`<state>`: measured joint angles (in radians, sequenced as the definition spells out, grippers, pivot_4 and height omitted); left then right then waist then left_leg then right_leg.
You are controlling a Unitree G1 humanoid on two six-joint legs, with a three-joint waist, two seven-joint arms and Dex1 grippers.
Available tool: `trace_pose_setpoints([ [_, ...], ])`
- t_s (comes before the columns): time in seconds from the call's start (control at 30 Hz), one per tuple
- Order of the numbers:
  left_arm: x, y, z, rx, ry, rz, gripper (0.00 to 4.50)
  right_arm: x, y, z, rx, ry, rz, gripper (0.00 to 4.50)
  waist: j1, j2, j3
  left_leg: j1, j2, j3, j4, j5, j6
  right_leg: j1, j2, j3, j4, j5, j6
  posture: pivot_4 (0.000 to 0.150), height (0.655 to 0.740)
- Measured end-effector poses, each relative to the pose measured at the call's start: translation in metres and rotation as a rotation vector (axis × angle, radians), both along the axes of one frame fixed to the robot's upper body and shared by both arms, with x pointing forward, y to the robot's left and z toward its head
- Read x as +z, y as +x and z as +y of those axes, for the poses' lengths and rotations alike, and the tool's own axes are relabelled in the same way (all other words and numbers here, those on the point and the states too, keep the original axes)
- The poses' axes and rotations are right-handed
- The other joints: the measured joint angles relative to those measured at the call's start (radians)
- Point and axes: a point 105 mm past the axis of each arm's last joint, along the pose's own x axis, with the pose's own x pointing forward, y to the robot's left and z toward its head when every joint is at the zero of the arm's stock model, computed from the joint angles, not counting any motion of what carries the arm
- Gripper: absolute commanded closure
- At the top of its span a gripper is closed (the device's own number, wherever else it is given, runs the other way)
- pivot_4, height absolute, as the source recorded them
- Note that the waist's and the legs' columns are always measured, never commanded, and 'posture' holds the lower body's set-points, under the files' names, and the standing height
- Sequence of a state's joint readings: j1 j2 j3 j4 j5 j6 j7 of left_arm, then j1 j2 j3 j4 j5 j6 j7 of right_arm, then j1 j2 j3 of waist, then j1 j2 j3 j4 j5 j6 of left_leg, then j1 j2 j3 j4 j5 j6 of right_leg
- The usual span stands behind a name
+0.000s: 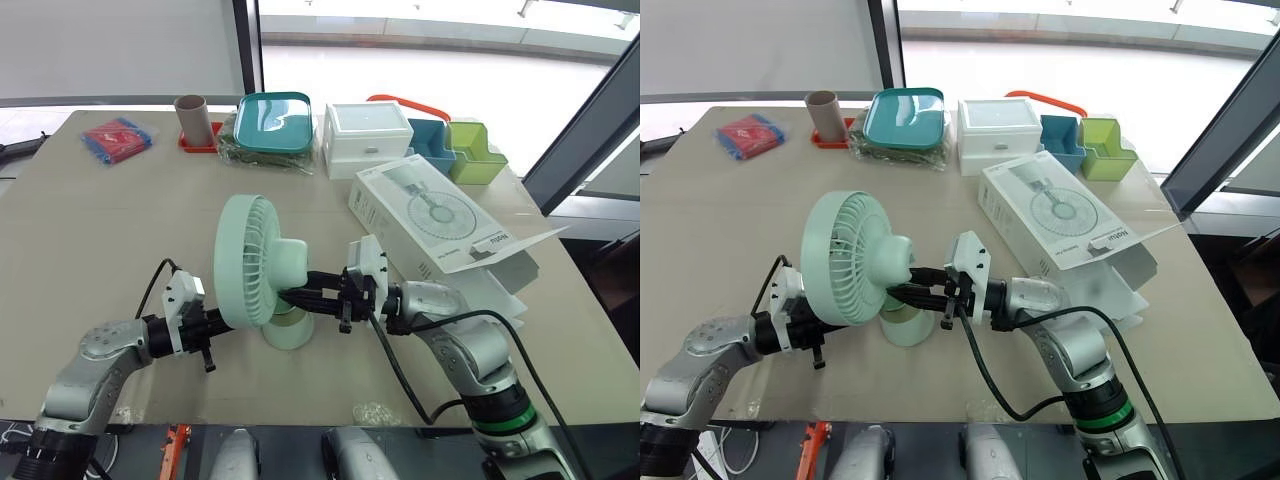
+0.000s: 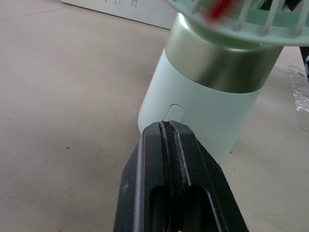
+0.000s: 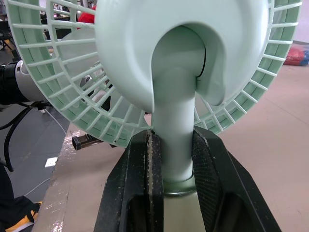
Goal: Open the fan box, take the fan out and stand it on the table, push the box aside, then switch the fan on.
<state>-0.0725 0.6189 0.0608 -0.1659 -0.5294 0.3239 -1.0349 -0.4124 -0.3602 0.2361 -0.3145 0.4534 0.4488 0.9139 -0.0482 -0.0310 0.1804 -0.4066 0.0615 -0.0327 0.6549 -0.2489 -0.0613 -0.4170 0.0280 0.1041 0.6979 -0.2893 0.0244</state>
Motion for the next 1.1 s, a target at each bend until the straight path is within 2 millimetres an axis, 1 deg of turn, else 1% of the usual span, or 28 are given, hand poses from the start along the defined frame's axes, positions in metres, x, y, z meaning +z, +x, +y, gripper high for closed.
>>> trace_pose_setpoints([
  [0.03, -0.002, -0.001, -0.005, -0.014, -0.005, 0.007, 4.42, 0.000, 0.000, 0.000, -0.001, -0.001, 0.000, 3.87, 0.000, 0.000, 0.000, 0.000, 0.000, 0.000, 0.000, 0.000, 0.000, 0.000, 0.000, 0.000, 0.000, 0.000, 0.000, 0.150, 0.7400],
  [0.3, -0.002, 0.004, -0.013, -0.025, -0.031, 0.004, 4.42, 0.000, 0.000, 0.000, -0.004, -0.005, -0.003, 3.87, 0.000, 0.000, 0.000, 0.000, 0.000, 0.000, 0.000, 0.000, 0.000, 0.000, 0.000, 0.000, 0.000, 0.000, 0.000, 0.150, 0.7400],
  [0.5, -0.005, 0.004, -0.014, -0.028, -0.023, 0.010, 4.42, 0.000, 0.000, 0.000, -0.004, -0.003, -0.003, 3.87, 0.000, 0.000, 0.000, 0.000, 0.000, 0.000, 0.001, 0.000, 0.000, 0.000, 0.000, 0.000, 0.000, 0.000, 0.000, 0.150, 0.7400],
  [1.1, -0.003, 0.006, -0.016, -0.038, -0.016, 0.001, 4.42, 0.000, 0.000, 0.000, -0.008, 0.003, -0.007, 3.87, 0.000, 0.000, 0.000, 0.000, 0.000, 0.000, 0.001, 0.000, 0.000, 0.001, 0.000, 0.000, 0.001, 0.000, 0.000, 0.150, 0.7400],
])
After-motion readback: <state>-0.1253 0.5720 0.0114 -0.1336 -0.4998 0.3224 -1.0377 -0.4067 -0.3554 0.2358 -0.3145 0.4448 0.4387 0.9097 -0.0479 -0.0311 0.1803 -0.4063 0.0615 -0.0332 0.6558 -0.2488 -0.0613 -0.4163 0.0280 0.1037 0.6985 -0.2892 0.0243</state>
